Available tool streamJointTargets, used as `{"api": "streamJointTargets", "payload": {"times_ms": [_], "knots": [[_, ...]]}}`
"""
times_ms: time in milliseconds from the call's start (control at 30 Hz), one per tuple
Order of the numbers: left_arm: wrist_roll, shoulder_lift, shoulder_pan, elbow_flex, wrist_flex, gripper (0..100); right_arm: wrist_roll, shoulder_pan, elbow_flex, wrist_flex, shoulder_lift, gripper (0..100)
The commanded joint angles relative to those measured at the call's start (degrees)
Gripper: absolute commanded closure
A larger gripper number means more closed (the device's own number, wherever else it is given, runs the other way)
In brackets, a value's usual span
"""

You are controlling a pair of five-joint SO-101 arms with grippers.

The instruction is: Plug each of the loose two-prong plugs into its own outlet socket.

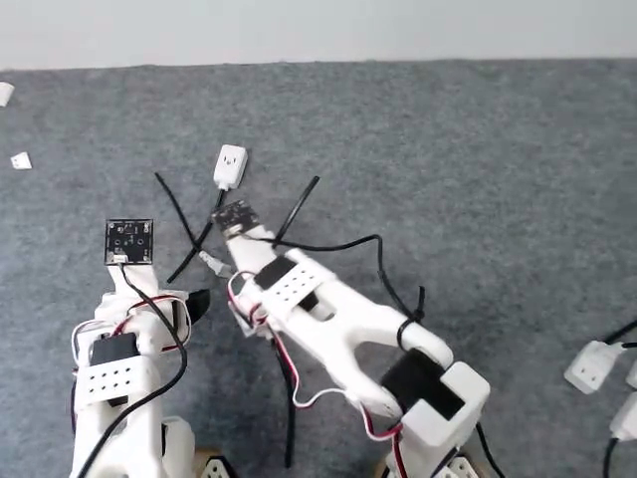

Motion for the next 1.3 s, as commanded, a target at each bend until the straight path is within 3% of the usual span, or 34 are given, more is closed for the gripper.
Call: {"api": "streamJointTargets", "payload": {"times_ms": [0, 300, 600, 767, 1033, 1267], "knots": [[0.35, -0.70, -0.26, -3.03, -1.58, 67, 1.58, 4.44, -3.16, 2.77, -3.21, 99.1], [0.35, -0.70, -0.35, -3.03, -1.58, 67, 13.71, 23.34, -3.25, 14.90, -12.35, 99.1], [0.35, -0.70, -0.26, -3.03, -1.58, 67, 24.18, 58.33, -1.58, 14.99, -15.08, 99.1], [0.35, -0.70, -0.18, -3.03, -1.58, 67, 33.05, 76.62, 8.26, 4.35, -15.08, 99.1], [0.35, -0.62, -0.09, -2.95, -1.58, 67, 42.99, 91.12, 13.54, -1.01, -15.52, 99.1], [0.35, -0.62, -0.09, -2.95, -1.58, 67, 45.71, 94.37, 11.96, -0.84, -15.60, 98.9]]}}
